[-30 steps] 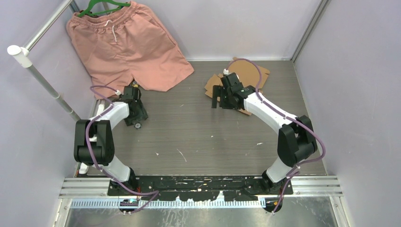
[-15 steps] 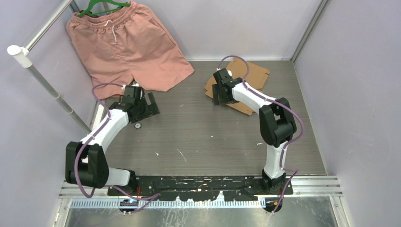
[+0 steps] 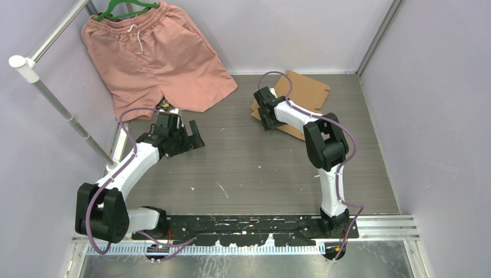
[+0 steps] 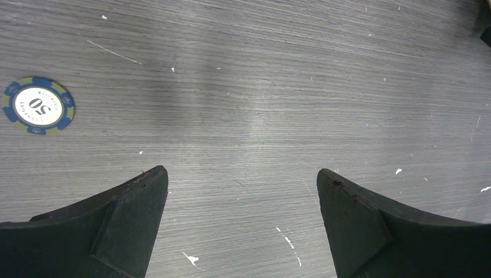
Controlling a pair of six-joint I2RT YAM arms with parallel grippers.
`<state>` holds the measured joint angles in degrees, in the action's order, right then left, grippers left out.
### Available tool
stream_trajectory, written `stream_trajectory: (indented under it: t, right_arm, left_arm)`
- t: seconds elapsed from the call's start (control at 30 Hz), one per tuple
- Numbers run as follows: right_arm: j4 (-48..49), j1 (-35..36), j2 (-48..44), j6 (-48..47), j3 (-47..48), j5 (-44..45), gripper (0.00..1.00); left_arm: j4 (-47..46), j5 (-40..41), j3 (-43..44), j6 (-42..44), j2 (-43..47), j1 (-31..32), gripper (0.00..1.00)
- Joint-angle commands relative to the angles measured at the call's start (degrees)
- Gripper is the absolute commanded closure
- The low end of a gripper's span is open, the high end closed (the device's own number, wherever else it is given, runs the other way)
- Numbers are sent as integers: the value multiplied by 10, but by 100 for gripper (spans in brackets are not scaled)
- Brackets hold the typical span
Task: Fold the paper box
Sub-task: Move the product to the center of the board.
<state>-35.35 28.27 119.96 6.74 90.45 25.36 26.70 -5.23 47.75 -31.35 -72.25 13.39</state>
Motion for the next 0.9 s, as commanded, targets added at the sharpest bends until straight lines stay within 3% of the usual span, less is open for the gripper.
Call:
stream_trajectory:
  t: [0.0, 0.3, 0.47, 0.87]
  right_arm:
    - [9, -1, 17, -28, 26, 48, 33]
    - [47, -1, 27, -29, 10, 117, 48]
    - [64, -2, 28, -29, 2, 129, 64]
    - [106, -1, 6, -29, -18, 154, 84]
  left_arm:
    - [-20, -6, 10, -9, 3, 7, 0]
    - [-20, 4, 14, -10, -1, 20, 0]
    - [-15, 8, 15, -9, 3, 25, 0]
    - [3, 17, 12, -5, 18, 31, 0]
